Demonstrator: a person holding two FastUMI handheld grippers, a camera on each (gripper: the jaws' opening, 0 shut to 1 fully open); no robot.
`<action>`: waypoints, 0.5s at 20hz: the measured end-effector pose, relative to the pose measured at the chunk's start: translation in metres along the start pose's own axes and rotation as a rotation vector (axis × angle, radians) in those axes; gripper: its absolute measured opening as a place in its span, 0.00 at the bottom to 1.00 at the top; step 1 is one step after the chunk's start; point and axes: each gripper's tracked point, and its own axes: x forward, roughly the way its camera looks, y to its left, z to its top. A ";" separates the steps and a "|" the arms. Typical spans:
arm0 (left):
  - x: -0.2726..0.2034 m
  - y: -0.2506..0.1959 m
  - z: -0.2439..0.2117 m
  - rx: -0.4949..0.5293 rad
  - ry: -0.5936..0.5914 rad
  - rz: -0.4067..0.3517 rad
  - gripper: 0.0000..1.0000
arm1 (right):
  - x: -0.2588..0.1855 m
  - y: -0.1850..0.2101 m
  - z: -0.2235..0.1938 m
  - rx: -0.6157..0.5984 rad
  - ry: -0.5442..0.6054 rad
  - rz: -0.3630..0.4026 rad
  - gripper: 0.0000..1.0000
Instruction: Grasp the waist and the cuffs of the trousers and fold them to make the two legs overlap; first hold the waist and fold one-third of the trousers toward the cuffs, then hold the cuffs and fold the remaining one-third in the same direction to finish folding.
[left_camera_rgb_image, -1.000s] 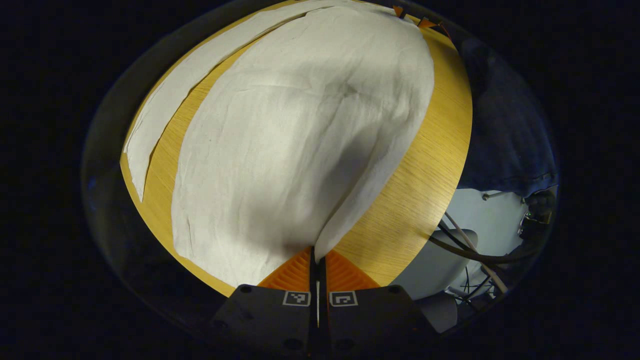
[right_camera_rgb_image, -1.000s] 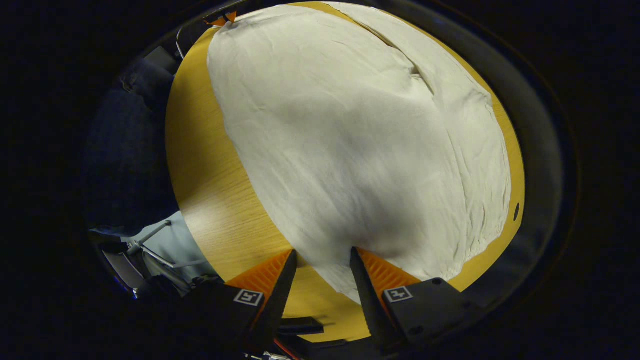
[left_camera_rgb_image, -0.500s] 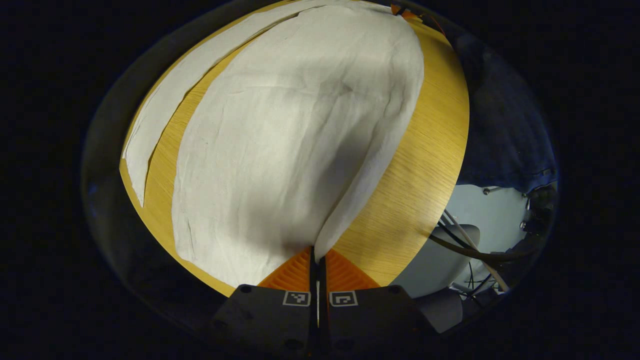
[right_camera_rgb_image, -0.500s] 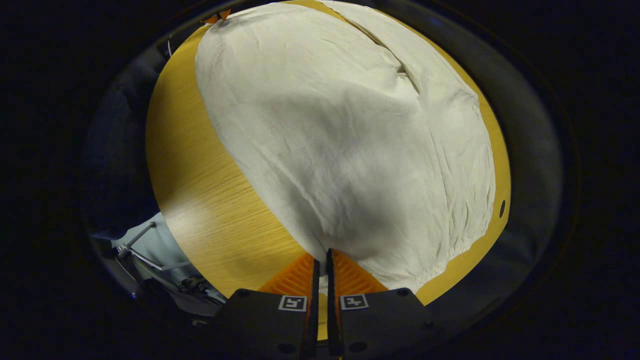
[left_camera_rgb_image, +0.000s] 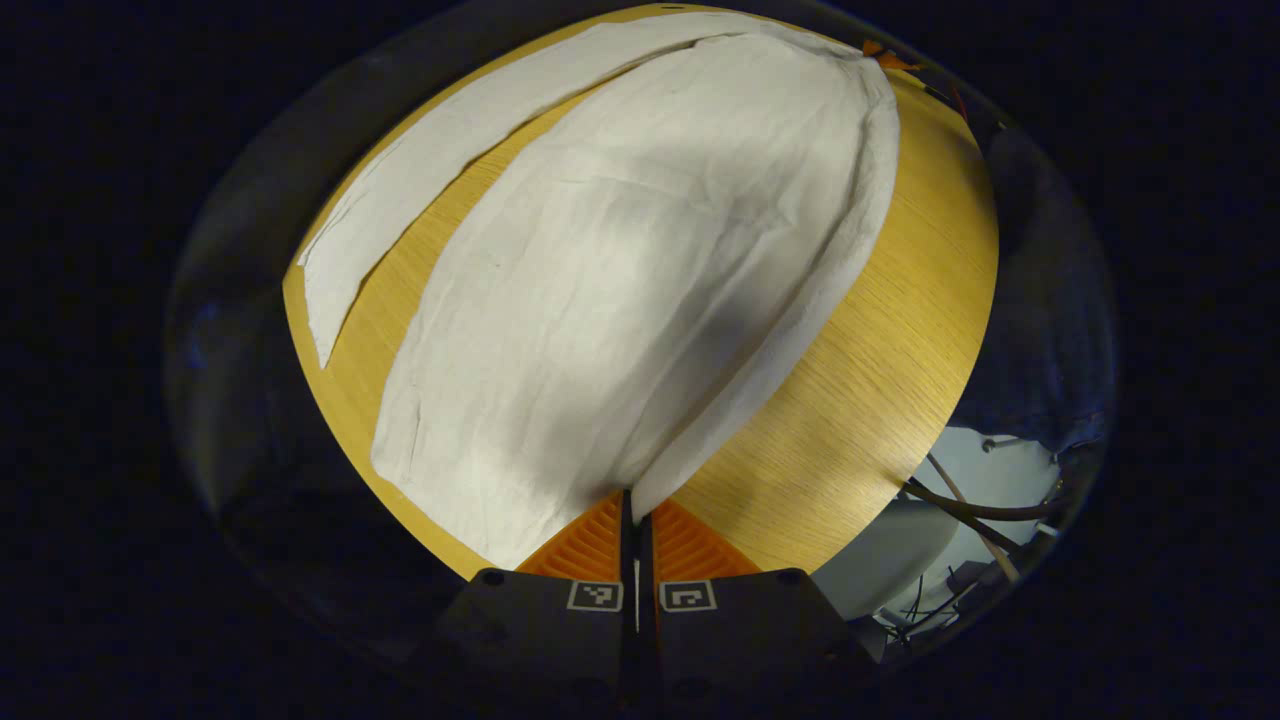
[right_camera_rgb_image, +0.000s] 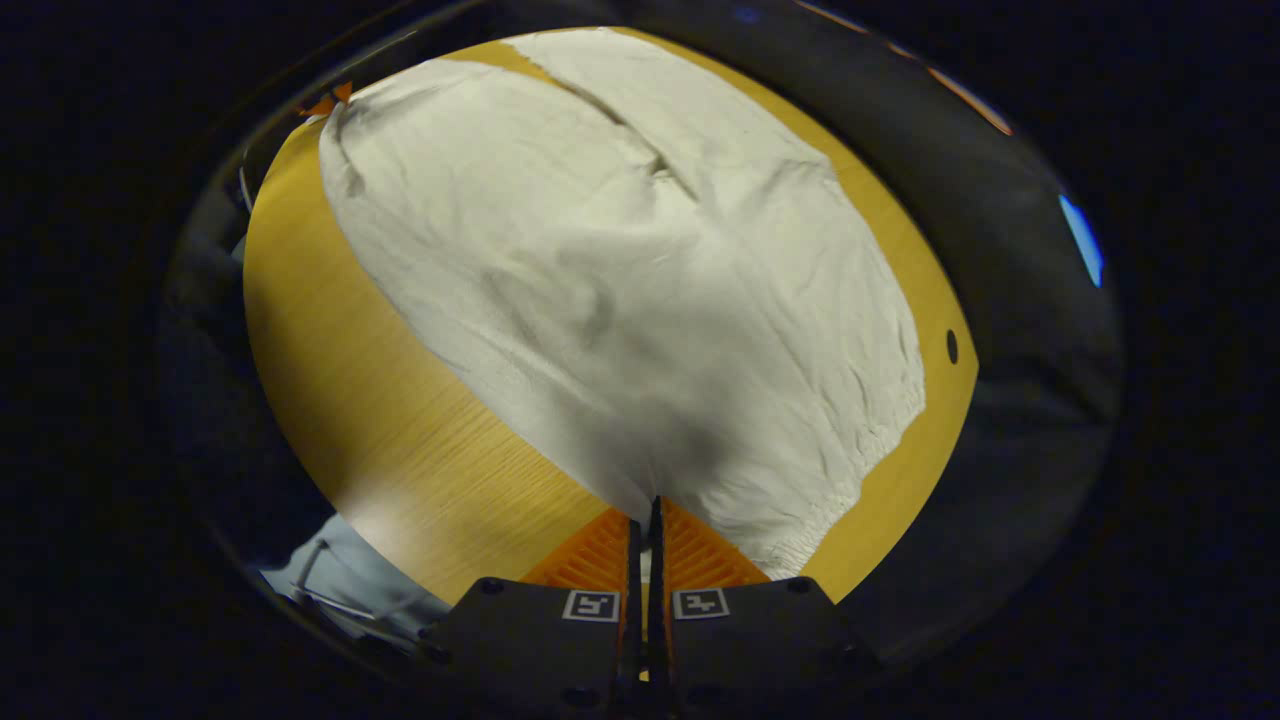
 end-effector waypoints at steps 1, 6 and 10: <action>-0.004 0.013 0.008 -0.032 -0.022 0.034 0.00 | -0.006 -0.010 0.006 0.063 -0.017 -0.024 0.05; -0.029 0.098 0.077 -0.112 -0.129 0.255 0.00 | -0.029 -0.060 0.055 0.248 -0.134 -0.137 0.00; -0.041 0.176 0.161 -0.123 -0.203 0.419 0.00 | -0.041 -0.114 0.105 0.373 -0.235 -0.255 0.00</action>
